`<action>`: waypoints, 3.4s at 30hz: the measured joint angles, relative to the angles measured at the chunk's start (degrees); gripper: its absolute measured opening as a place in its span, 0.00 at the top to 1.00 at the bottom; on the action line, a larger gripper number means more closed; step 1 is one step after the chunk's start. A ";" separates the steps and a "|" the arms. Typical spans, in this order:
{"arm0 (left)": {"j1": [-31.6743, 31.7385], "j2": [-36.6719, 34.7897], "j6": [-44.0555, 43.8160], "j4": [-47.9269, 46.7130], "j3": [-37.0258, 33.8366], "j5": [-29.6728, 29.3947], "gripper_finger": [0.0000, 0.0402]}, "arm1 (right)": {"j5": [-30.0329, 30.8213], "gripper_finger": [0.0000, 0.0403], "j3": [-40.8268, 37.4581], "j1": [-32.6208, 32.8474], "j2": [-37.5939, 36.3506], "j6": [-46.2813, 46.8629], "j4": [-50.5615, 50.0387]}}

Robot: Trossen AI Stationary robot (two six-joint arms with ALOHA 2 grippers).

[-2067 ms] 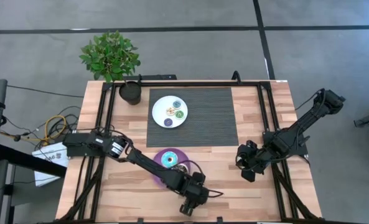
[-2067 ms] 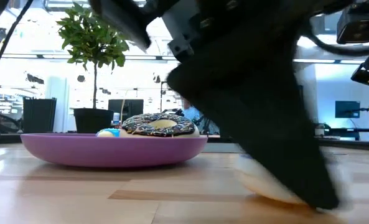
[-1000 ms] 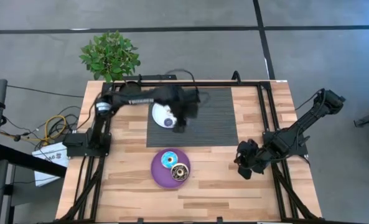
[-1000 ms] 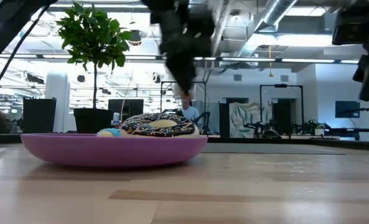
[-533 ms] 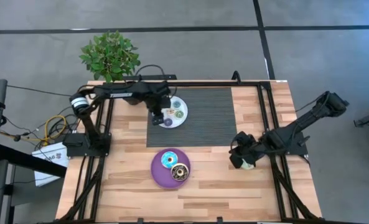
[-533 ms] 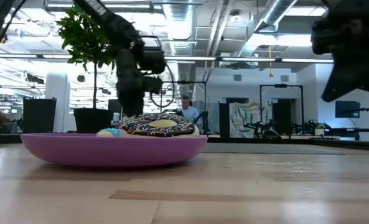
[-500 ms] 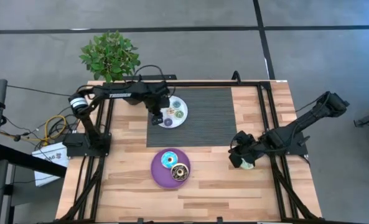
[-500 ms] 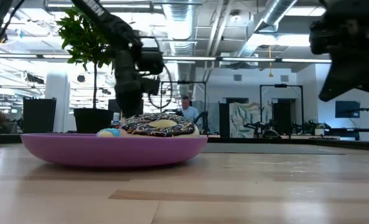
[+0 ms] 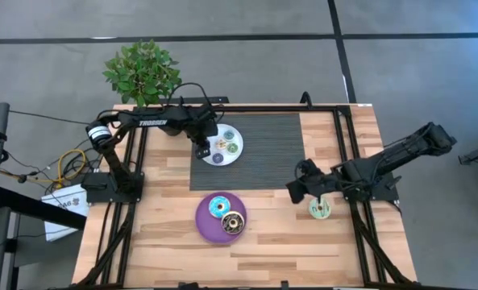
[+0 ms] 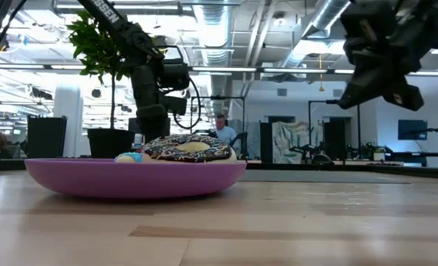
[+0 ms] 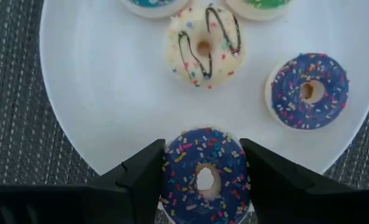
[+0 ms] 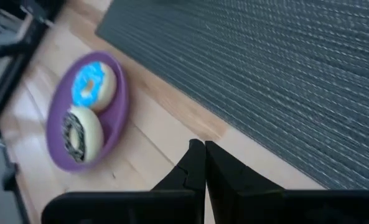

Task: Pick & Place donuts
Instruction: Put the small blue donut on the white plate, then put the large light green donut on the purple plate

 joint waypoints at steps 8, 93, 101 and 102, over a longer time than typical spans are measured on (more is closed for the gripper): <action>-0.08 0.01 -0.16 2.47 0.00 0.00 0.51 | -0.18 1.00 0.00 -2.18 0.00 0.01 2.42; -51.03 -13.26 -25.13 41.15 -15.53 -11.71 0.25 | -4.66 1.00 8.42 -3.45 0.07 -25.61 -13.17; -50.46 -39.28 -25.17 48.41 -37.98 -12.26 0.25 | -4.53 1.00 18.10 -3.47 0.04 -20.40 -28.50; -49.82 -43.15 -25.13 48.21 -40.34 -13.84 0.25 | -4.51 1.00 18.46 -3.47 0.04 -19.51 -29.31</action>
